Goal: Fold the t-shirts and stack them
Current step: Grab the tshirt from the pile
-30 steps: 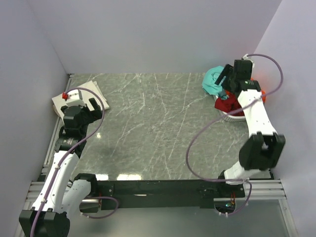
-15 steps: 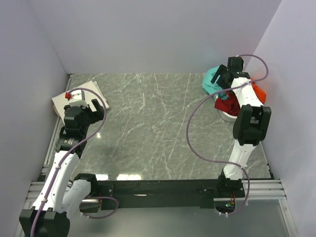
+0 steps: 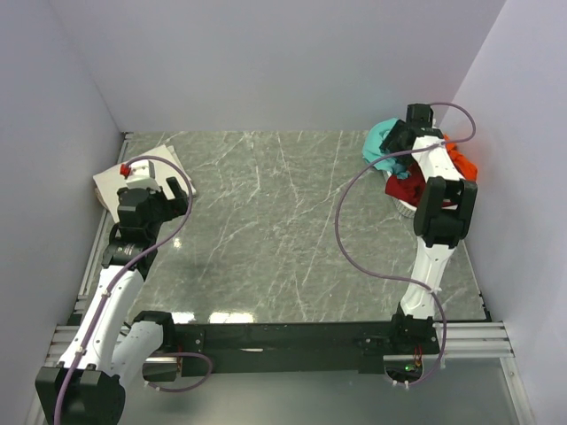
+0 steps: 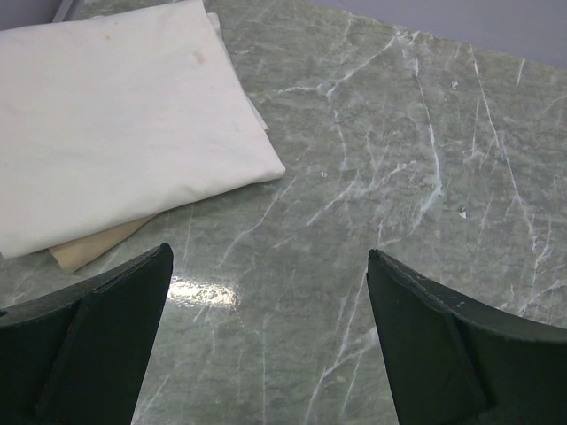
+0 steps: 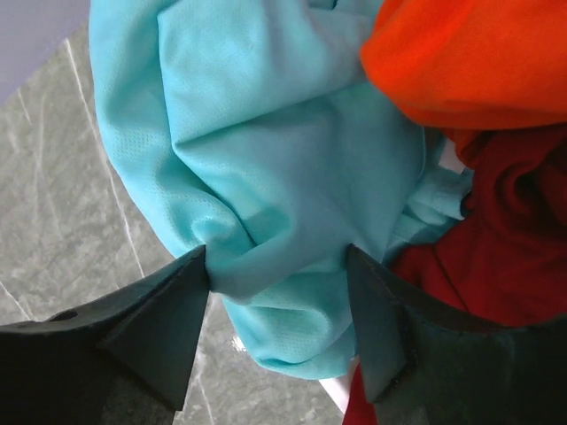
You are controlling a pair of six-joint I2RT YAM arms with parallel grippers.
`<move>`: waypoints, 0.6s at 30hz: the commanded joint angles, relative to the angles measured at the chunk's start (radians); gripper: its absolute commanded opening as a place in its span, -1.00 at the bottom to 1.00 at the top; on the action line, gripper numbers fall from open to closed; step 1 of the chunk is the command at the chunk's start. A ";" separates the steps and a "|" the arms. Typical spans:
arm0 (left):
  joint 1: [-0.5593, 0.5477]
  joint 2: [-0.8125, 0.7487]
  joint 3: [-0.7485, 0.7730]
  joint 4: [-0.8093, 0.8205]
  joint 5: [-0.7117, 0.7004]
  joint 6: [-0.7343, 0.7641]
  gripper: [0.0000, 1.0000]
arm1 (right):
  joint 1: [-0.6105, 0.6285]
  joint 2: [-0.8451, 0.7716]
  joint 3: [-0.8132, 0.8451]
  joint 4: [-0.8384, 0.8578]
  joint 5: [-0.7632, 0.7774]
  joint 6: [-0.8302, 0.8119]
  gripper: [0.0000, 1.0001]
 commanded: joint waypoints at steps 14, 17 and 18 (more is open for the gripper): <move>-0.002 -0.008 0.005 0.036 -0.005 0.021 0.93 | -0.054 -0.136 -0.008 0.082 -0.140 0.099 -1.00; -0.002 -0.003 0.006 0.036 0.001 0.021 0.93 | -0.054 -0.229 -0.040 0.118 -0.142 0.124 -1.00; -0.002 0.001 0.008 0.038 0.004 0.019 0.93 | -0.053 -0.254 -0.055 0.137 -0.142 0.130 -1.00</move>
